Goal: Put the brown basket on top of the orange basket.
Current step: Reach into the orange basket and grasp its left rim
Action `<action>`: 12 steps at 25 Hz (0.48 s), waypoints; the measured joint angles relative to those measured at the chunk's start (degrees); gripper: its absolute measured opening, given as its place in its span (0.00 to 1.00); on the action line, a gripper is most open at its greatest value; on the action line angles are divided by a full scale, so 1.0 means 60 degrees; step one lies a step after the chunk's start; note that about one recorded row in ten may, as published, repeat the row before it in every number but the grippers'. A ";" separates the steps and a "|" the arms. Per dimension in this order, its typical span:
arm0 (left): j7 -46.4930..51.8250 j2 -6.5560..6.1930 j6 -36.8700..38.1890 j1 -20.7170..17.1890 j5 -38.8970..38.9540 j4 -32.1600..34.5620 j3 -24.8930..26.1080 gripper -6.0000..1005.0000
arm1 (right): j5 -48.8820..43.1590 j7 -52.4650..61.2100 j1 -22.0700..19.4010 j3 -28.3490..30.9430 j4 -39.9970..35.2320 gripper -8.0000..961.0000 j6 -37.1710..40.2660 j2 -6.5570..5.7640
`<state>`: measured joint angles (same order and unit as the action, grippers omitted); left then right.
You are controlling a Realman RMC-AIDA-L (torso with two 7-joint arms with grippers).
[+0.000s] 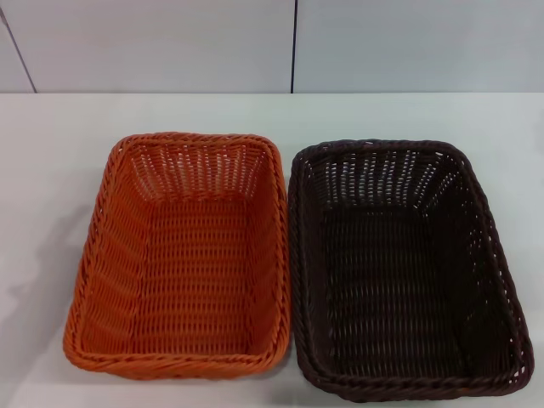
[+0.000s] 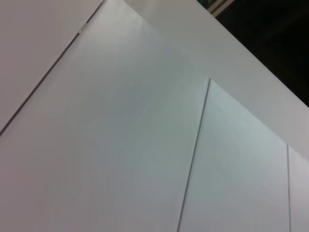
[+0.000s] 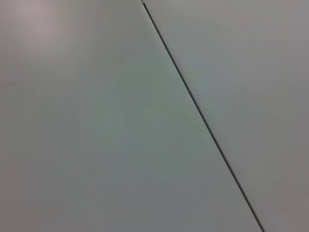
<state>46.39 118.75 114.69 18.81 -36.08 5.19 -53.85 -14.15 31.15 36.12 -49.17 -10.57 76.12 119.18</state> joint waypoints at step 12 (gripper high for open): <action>0.0058 0.0041 0.0002 -0.0175 0.0002 -0.0188 0.0921 0.77 | 0.0000 0.0080 0.0025 -0.0009 0.0134 0.52 0.0082 0.0003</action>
<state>46.74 118.99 114.70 17.76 -36.07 4.06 -48.33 -14.15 31.63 36.27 -49.22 -9.77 76.61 119.20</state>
